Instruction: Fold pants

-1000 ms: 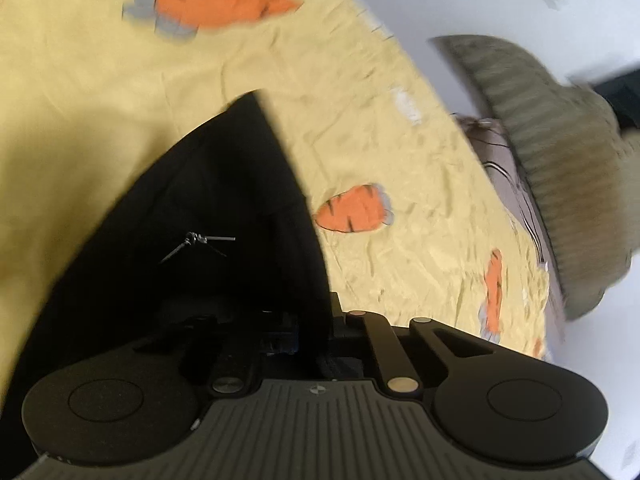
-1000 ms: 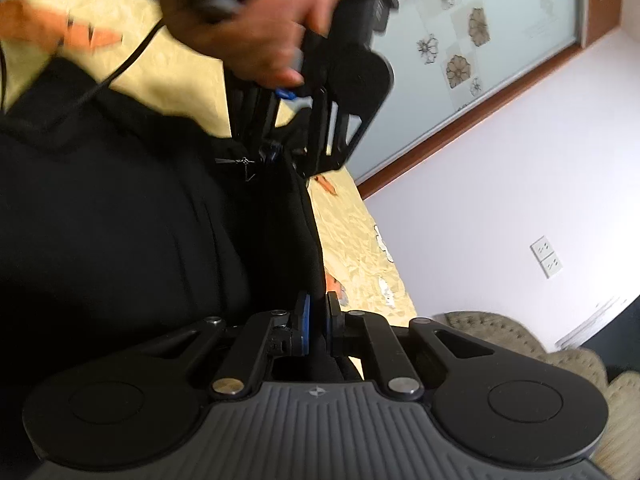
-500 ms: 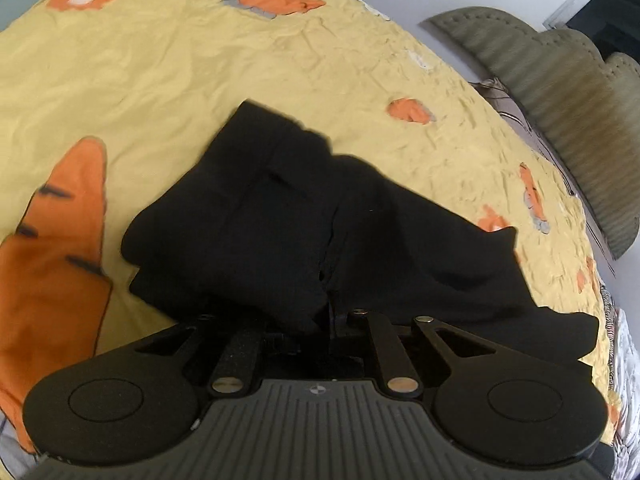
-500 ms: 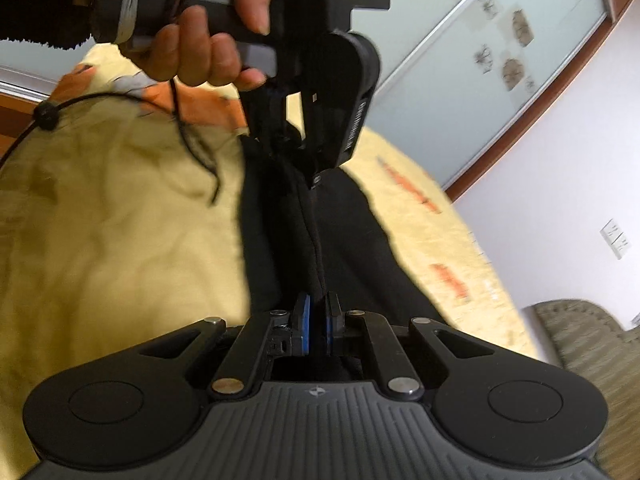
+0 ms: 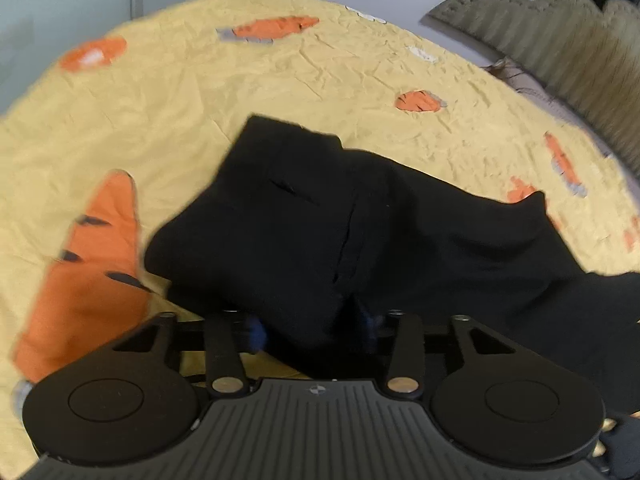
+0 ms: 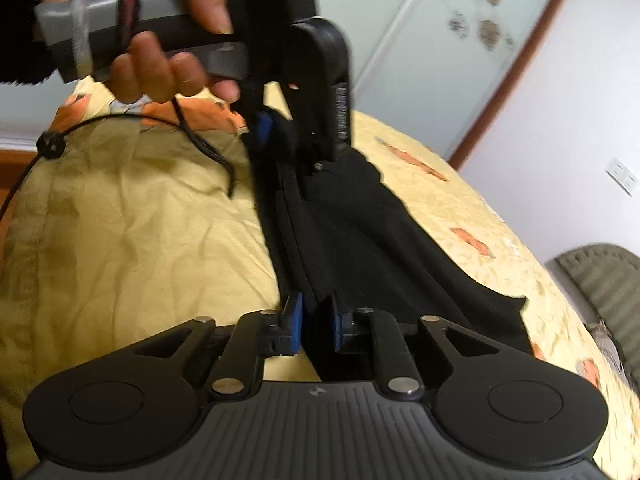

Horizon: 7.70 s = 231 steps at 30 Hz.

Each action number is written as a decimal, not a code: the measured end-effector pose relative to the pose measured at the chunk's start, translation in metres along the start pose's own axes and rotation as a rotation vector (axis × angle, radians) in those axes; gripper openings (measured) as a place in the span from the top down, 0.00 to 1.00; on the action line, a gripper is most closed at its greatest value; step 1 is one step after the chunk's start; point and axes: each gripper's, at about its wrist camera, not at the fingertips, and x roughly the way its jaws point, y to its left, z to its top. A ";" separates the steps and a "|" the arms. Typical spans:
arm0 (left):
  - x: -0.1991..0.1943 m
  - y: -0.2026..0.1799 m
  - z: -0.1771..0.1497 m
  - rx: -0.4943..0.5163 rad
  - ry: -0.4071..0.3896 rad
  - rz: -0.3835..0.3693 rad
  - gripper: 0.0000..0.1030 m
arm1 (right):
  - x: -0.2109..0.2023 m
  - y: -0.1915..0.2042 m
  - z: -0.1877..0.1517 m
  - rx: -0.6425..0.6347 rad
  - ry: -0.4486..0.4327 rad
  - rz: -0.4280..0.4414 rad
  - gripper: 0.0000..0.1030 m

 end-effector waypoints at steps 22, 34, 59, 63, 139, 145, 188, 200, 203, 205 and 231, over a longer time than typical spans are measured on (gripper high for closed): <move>-0.019 -0.227 -0.085 1.069 -0.264 -0.236 0.21 | -0.176 -0.326 -0.283 1.578 -0.063 -0.588 0.30; 0.007 -0.253 -0.103 1.181 -0.332 -0.231 0.28 | -0.138 -0.371 -0.341 1.827 -0.104 -0.567 0.32; 0.005 -0.252 -0.092 1.051 -0.346 -0.405 0.60 | -0.206 -0.378 -0.300 1.828 -0.196 -0.700 0.88; -0.001 -0.254 -0.116 1.180 -0.492 -0.326 0.45 | -0.184 -0.356 -0.344 2.001 -0.152 -0.605 0.47; 0.035 -0.209 -0.044 0.898 -0.100 -0.368 0.23 | -0.067 -0.186 -0.167 0.922 0.394 -0.500 0.44; 0.030 -0.200 -0.035 0.851 -0.097 -0.362 0.16 | -0.057 -0.182 -0.127 0.839 0.327 -0.418 0.34; -0.079 0.024 0.011 0.195 -0.300 0.169 0.10 | 0.090 -0.072 0.057 0.421 0.049 0.166 0.31; -0.047 -0.153 -0.008 0.432 -0.238 -0.256 0.09 | -0.122 -0.182 -0.114 1.063 -0.005 -0.419 0.30; -0.039 -0.199 -0.025 0.531 -0.216 -0.305 0.10 | -0.183 -0.206 -0.174 1.239 0.001 -0.625 0.30; -0.036 -0.228 -0.038 0.606 -0.222 -0.319 0.09 | -0.223 -0.214 -0.219 1.383 -0.019 -0.731 0.30; -0.014 -0.349 -0.084 0.868 -0.217 -0.377 0.09 | -0.260 -0.226 -0.362 1.889 -0.231 -0.725 0.89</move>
